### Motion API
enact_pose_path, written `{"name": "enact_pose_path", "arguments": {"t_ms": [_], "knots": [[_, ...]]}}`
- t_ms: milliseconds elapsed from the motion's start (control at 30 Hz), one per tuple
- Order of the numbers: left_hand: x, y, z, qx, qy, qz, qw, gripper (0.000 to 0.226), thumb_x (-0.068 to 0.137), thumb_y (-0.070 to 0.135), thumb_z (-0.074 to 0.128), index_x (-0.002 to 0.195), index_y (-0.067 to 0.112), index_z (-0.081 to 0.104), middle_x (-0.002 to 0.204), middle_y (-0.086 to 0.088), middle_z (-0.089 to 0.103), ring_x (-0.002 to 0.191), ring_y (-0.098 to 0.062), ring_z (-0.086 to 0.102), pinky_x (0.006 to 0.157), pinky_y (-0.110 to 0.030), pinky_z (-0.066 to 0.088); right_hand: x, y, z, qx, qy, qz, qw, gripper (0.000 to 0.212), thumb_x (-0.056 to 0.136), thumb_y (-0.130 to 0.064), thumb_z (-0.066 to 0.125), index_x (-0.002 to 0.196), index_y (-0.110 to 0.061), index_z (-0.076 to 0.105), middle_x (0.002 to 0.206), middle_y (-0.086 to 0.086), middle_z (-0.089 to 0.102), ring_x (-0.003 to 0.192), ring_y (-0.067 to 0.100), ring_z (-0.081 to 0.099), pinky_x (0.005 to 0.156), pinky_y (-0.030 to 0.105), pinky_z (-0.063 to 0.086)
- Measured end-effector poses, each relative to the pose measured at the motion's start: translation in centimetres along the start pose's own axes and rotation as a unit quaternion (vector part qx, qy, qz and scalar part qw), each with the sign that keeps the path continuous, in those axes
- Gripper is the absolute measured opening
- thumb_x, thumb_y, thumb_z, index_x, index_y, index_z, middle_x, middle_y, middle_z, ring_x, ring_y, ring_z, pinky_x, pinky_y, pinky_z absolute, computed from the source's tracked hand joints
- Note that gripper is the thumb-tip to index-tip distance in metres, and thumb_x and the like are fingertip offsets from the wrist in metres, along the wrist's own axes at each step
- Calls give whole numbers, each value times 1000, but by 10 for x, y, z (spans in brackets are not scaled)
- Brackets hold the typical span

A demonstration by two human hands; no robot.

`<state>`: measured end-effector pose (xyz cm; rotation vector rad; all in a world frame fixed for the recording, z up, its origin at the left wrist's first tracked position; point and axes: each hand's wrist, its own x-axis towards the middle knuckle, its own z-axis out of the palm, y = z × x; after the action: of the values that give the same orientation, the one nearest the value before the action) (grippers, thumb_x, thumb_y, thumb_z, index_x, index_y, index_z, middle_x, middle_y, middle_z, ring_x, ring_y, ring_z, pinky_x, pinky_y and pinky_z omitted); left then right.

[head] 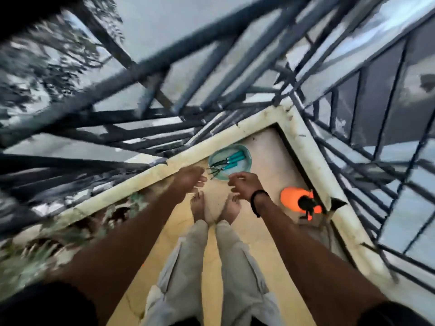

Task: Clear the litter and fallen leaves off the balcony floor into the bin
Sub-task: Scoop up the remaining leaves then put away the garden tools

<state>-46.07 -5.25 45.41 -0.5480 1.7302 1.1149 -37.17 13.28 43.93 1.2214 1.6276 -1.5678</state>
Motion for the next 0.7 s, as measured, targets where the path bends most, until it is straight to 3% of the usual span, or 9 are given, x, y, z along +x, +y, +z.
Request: {"name": "enact_pose_path", "arguments": {"t_ms": [100,200,267,400,533,700], "knots": [[-62,-8,-17,-23,3,50,998,19,103,30,58,112,14,66,89,-7,75,67,-15,65,53,-21,41,-45,-13,12,-66,-6,-20,998,9,91,-23,70,83,-23,71,97,10,78,75,20,69,68,34,57],[-117,-31,-31,-63,40,74,994,24,103,31,59,110,9,66,91,-13,73,68,-17,62,50,-17,40,-77,-16,37,-135,-32,-35,990,8,93,-24,69,92,-17,72,94,10,77,74,21,69,69,34,57],[-148,-62,-46,-113,74,73,988,30,102,32,61,113,5,67,92,-15,74,67,-17,61,48,-17,39,-98,-16,64,-183,-56,-42,981,15,92,-24,68,100,-12,73,92,9,77,74,21,69,68,33,56],[-192,-145,-74,-219,140,54,964,31,102,31,60,116,4,67,100,-20,76,67,-16,63,50,-15,42,-141,0,129,-283,-105,-63,951,11,93,-26,67,92,-16,72,88,5,77,72,19,67,61,28,51],[-238,-254,-96,-345,205,14,916,30,101,32,61,114,7,68,95,-14,77,64,-13,63,50,-18,41,-177,40,211,-380,-159,-74,908,11,92,-29,72,87,-19,72,86,7,77,61,15,62,54,25,47],[-297,-404,-113,-488,263,-14,832,27,101,26,62,113,3,67,83,-11,73,53,-10,60,43,-17,36,-240,106,318,-472,-209,-114,849,15,93,-28,71,94,-14,73,89,12,77,64,19,64,55,26,47]]}}
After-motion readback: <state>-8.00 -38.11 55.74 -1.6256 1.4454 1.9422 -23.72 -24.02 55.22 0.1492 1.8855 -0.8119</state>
